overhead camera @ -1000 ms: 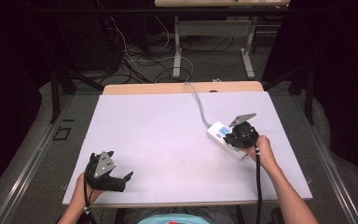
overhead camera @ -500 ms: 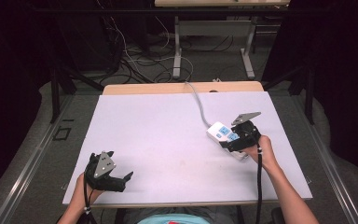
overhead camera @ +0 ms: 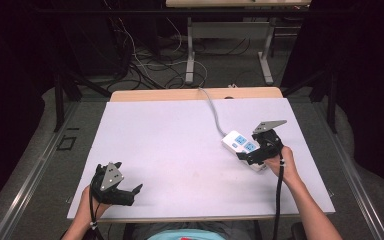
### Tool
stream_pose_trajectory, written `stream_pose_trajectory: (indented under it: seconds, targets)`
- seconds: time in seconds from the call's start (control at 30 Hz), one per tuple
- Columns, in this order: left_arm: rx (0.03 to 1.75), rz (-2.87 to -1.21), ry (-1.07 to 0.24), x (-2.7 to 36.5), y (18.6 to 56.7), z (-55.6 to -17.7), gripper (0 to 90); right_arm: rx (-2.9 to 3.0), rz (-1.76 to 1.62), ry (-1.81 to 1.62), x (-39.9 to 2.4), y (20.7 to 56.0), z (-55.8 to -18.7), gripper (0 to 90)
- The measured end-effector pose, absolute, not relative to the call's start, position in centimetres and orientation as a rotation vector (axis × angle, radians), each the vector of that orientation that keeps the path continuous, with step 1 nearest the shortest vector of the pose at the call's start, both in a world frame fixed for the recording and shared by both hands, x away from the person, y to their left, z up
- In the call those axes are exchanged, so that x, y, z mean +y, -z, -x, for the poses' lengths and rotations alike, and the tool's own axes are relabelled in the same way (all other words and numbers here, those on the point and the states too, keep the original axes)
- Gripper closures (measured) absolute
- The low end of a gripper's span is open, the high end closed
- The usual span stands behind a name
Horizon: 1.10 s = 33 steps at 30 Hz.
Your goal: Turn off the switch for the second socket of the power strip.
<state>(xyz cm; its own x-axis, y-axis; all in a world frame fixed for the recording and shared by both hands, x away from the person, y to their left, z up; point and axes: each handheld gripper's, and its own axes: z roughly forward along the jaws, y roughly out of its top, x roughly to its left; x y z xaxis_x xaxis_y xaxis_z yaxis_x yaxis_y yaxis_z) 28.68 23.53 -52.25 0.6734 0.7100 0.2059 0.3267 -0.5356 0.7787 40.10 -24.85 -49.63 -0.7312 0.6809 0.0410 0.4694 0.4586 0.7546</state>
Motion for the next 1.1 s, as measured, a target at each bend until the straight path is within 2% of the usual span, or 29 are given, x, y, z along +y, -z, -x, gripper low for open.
stream_pose_trajectory:
  seconds: [1.1]
  targets:
    - [0.793,-2.15,-0.676,23.7,52.2,-28.7,1.0,2.43,-0.966,-1.133,-25.4,48.8,-36.0,0.0]
